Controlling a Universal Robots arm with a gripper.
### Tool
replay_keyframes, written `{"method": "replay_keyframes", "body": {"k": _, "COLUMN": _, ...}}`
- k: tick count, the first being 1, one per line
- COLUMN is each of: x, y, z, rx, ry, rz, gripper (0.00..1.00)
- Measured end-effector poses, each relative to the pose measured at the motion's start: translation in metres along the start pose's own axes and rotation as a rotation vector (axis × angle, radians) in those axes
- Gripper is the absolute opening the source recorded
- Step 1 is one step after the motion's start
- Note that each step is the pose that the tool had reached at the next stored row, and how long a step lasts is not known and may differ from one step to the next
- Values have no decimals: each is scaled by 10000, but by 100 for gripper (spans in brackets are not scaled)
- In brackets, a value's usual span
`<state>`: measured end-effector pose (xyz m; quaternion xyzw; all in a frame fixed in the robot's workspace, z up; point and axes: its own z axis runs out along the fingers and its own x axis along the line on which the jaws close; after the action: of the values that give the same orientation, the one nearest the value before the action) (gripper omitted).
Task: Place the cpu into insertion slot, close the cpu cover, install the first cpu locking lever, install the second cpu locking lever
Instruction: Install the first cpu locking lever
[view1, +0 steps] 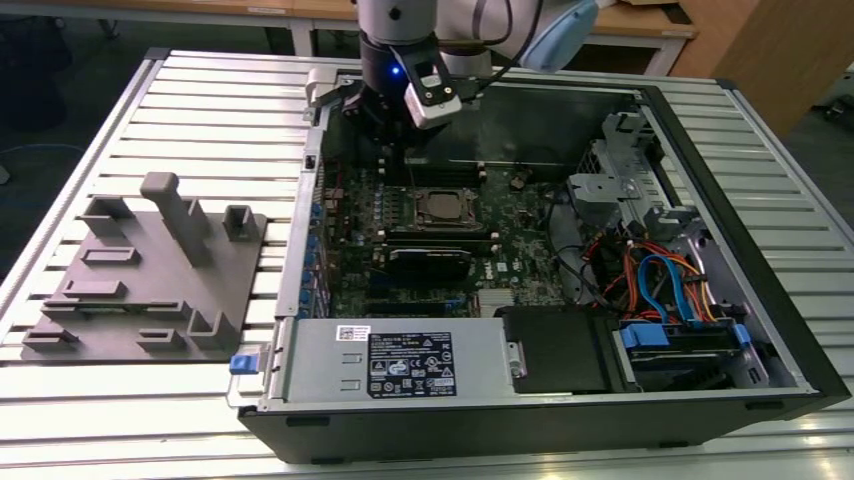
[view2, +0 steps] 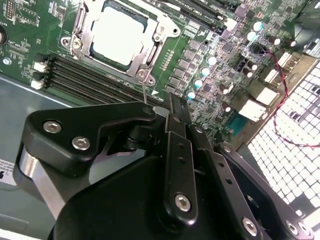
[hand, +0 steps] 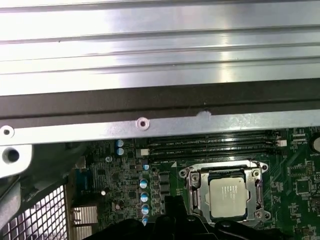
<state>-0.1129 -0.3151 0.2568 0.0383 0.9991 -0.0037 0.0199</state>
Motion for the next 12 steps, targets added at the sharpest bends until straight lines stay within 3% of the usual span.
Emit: {"method": "replay_keyframes", "body": {"k": 12, "x": 7, "y": 84, "z": -1, "rx": -2, "ry": -11, "rz": -25, "gripper": 10}}
